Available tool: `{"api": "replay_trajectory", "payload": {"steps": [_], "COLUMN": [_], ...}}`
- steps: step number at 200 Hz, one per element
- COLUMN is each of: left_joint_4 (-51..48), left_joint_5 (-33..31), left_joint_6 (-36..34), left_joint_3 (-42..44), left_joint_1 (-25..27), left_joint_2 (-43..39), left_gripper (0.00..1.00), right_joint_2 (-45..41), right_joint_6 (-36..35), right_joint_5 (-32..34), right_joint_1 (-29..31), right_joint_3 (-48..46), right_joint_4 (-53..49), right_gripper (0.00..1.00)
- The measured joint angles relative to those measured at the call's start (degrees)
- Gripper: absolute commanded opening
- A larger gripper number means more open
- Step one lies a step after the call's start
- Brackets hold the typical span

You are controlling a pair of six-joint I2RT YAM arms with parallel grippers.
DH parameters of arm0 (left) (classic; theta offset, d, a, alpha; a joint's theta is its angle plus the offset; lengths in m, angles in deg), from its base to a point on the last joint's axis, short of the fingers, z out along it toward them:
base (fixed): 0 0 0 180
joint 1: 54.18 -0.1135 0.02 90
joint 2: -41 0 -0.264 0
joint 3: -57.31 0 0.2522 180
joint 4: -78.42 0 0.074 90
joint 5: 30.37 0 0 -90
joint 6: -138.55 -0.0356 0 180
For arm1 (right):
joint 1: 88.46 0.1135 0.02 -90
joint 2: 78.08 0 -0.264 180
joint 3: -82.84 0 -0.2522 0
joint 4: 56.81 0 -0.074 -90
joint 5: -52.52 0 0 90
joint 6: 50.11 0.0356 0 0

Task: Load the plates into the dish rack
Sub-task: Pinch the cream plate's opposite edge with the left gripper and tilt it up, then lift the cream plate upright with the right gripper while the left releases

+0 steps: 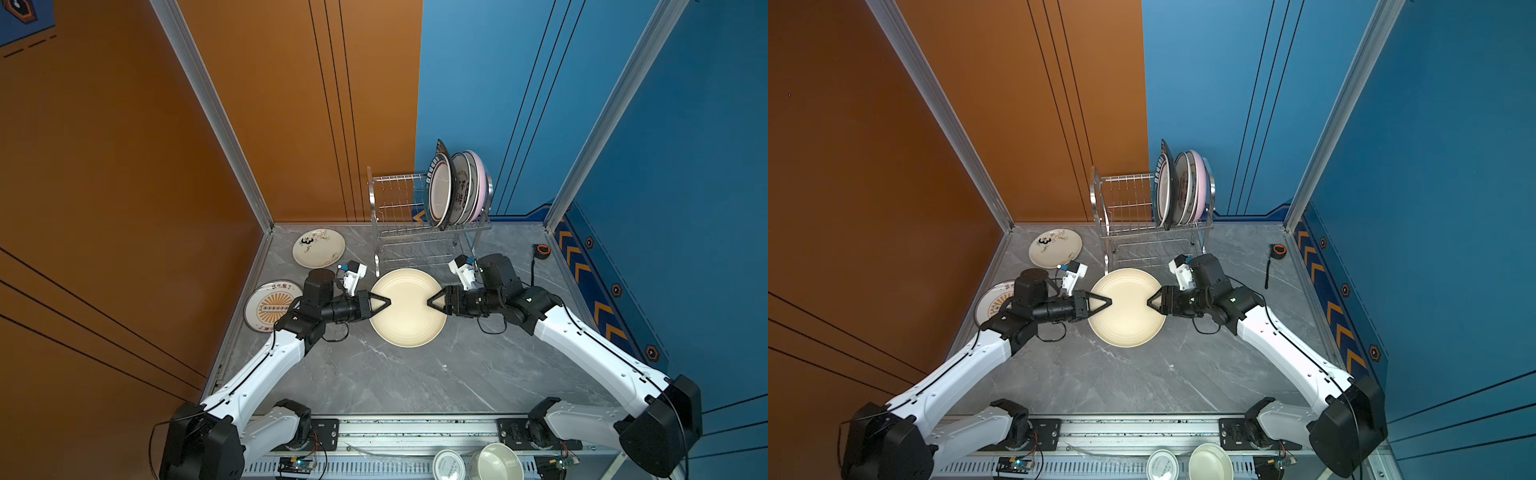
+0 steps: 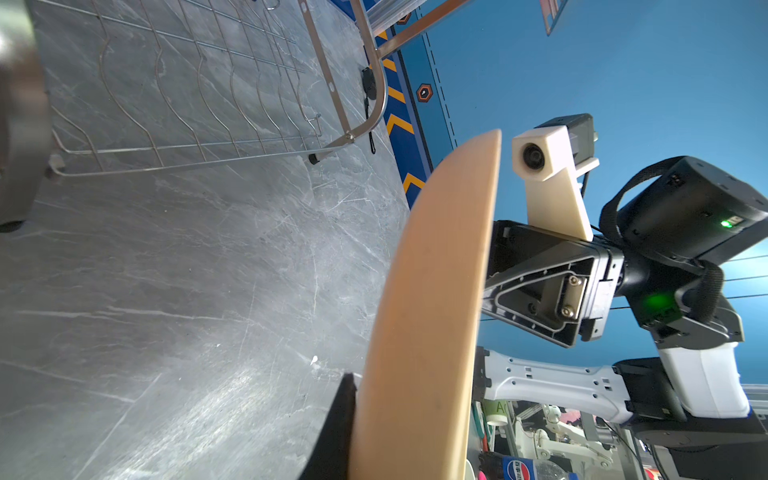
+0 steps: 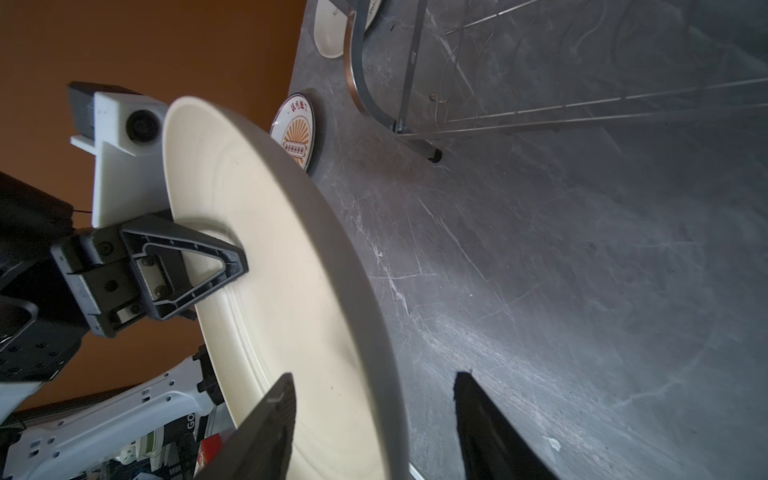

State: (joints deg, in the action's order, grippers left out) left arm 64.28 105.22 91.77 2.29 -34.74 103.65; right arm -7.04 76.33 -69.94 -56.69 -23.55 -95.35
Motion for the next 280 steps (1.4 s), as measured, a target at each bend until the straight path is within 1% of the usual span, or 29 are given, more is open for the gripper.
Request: {"api": "replay_trajectory", "payload": {"steps": [24, 50, 61, 93, 101, 113, 117, 126, 146, 153, 165, 174, 198, 234, 280], "left_joint_4": [0.9, 1.5, 1.8, 2.6, 2.6, 2.5, 2.4, 2.6, 2.8, 3.0, 2.6, 2.3, 0.6, -3.9, -10.6], "left_joint_5": [1.1, 1.9, 2.2, 3.1, 3.2, 3.5, 3.6, 4.0, 4.0, 4.1, 4.1, 4.0, 4.0, 3.4, 0.2], "left_joint_6": [0.7, 1.3, 1.4, 1.7, 1.7, 1.9, 1.9, 2.0, 1.9, 1.7, 1.8, 1.3, 0.3, -2.3, -6.7], "left_joint_3": [0.0, 0.0, 0.0, 0.0, 0.0, 0.1, 0.2, 0.3, 0.5, 0.5, 0.6, 0.7, 0.6, -0.2, -2.0], "left_joint_1": [0.0, -0.2, -0.4, -1.1, -1.2, -1.6, -1.8, -2.2, -2.6, -2.8, -3.4, -3.8, -5.4, -8.2, -11.0], "left_joint_2": [0.0, 0.0, 0.0, 0.0, 0.0, 0.0, 0.0, 0.0, 0.0, 0.0, 0.0, 0.0, -0.2, -0.9, -0.9], "left_gripper": [0.0, 0.0, 0.0, 0.0, 0.04, 0.15, 0.2, 0.36, 0.56, 0.61, 0.67, 0.71, 0.78, 0.8, 0.82], "right_joint_2": [0.2, 1.1, 1.6, 2.5, 2.6, 2.6, 2.6, 2.6, 2.6, 2.6, 2.6, 2.6, 2.4, 0.4, -2.4], "right_joint_6": [1.7, 3.5, 3.7, 4.6, 4.7, 4.8, 4.9, 4.9, 4.9, 4.9, 4.4, 3.9, 2.3, -0.7, -4.0], "right_joint_5": [-3.3, -5.3, -5.8, -6.5, -6.6, -6.9, -7.1, -7.3, -7.3, -6.8, -5.8, -4.6, -0.1, 9.3, 25.0], "right_joint_1": [0.0, 0.0, 0.0, 0.0, 0.0, 0.0, 0.0, 0.0, 0.0, 0.0, 0.0, 0.0, 0.4, 3.1, 10.7], "right_joint_3": [-1.4, -2.0, -2.0, -2.0, -2.0, -2.1, -2.1, -2.1, -2.1, -2.1, -2.1, -2.0, -0.4, 5.2, 15.9], "right_joint_4": [4.9, 8.4, 9.5, 10.8, 11.0, 11.8, 12.0, 12.5, 12.4, 12.2, 11.3, 10.1, 5.2, -2.9, -13.4], "right_gripper": [0.55, 0.45, 0.38, 0.25, 0.22, 0.17, 0.16, 0.13, 0.11, 0.09, 0.04, 0.0, 0.0, 0.0, 0.0]}}
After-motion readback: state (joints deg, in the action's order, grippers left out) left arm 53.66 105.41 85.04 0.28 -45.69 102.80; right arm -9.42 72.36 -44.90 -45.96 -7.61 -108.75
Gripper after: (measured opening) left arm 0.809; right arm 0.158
